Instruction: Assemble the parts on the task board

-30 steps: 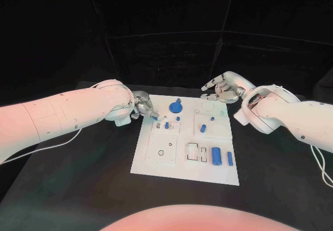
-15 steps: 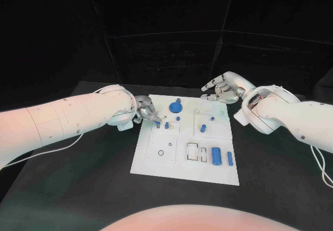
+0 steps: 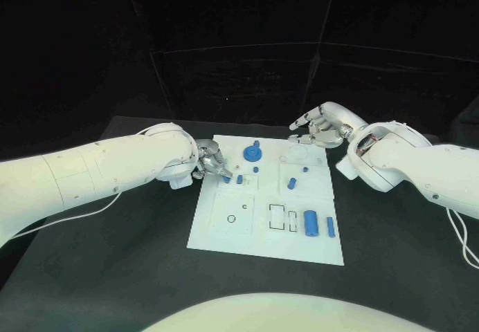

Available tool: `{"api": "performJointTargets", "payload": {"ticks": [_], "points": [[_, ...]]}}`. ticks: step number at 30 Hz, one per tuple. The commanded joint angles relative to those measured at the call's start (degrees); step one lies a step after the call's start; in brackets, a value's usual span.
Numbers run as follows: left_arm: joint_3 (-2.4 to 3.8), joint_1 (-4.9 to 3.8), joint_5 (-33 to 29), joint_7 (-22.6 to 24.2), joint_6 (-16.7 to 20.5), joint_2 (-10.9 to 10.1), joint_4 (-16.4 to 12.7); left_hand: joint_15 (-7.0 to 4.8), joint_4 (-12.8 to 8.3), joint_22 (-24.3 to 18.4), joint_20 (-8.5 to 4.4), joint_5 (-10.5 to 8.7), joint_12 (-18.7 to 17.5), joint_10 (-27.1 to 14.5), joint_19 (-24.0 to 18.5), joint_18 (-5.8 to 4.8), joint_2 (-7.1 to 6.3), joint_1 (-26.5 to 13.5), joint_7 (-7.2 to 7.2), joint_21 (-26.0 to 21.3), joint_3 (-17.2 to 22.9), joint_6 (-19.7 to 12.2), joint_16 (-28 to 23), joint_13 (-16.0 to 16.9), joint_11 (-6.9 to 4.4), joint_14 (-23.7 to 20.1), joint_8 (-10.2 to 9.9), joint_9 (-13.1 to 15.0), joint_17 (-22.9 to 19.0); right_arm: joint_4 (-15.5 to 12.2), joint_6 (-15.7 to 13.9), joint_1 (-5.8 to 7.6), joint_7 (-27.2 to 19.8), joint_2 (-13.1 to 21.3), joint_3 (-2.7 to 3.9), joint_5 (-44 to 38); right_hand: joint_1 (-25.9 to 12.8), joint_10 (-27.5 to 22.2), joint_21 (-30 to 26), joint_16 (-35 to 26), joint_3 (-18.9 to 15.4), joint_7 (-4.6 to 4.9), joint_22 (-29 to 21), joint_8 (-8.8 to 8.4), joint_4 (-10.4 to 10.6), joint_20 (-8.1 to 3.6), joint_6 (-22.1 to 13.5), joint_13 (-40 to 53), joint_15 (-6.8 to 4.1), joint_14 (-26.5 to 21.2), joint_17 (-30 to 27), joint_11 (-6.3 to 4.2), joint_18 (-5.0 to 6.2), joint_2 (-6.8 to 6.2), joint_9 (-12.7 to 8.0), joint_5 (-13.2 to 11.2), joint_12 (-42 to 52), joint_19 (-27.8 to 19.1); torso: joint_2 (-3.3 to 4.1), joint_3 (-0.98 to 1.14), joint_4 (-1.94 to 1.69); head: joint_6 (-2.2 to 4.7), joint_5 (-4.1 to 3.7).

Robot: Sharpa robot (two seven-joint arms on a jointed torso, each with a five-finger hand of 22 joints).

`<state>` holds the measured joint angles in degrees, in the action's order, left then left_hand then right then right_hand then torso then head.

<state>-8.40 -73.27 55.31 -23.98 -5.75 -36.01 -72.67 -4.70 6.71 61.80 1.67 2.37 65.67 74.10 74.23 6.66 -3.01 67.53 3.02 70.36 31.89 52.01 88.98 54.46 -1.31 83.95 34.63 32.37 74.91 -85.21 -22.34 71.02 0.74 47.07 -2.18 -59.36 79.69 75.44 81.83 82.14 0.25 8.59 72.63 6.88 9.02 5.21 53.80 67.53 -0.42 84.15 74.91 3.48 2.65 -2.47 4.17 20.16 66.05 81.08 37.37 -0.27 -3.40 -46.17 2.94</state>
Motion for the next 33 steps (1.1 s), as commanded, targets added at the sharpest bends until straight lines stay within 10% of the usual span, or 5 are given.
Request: {"api": "performJointTargets", "payload": {"ticks": [1, 33], "points": [[-0.02, -0.01, 0.08, -0.79, -0.97, 0.13, 0.05, -0.05, -6.02, 0.11, 0.01, 0.40, -0.25, 0.35, 0.43, -0.35, 0.32, -0.02, -0.19, 0.22, 6.17, -0.10, 0.16, -0.11, -0.12, 5.65, 0.21, 0.09, 13.30, -0.09, 0.26, 0.09, -0.67, -0.06, 0.02, 0.14, 0.10, -0.37, -0.19, -0.20, -0.22, 0.13, -0.06, 0.25, -0.01, 0.12, 0.06, -0.06, -0.41, 2.99, 2.58, 0.08, 1.09, 0.58, -0.09, 0.29, -0.05, -0.28, 0.00, -0.03, -0.01, -0.04, 0.03], [-0.08, 0.06, 1.58, -2.48, -0.30, 0.31, 0.24, -0.07, -6.38, 0.91, -0.01, 0.41, -0.07, 0.56, 0.90, -0.52, 0.08, -0.16, -0.24, 0.78, 6.46, -0.01, 0.28, 0.09, -0.16, 5.70, 0.36, 0.12, 13.54, 0.09, 0.28, 0.08, -0.72, -0.20, 0.02, 0.14, 0.08, -0.36, -0.20, -0.20, -0.22, 0.13, -0.07, 0.27, 0.01, 0.12, 0.05, -0.05, -0.41, 3.00, 2.60, 0.08, 1.09, 0.63, -0.09, 0.36, -0.03, -0.28, 0.00, 0.03, -0.05, -0.40, 0.05]]}}
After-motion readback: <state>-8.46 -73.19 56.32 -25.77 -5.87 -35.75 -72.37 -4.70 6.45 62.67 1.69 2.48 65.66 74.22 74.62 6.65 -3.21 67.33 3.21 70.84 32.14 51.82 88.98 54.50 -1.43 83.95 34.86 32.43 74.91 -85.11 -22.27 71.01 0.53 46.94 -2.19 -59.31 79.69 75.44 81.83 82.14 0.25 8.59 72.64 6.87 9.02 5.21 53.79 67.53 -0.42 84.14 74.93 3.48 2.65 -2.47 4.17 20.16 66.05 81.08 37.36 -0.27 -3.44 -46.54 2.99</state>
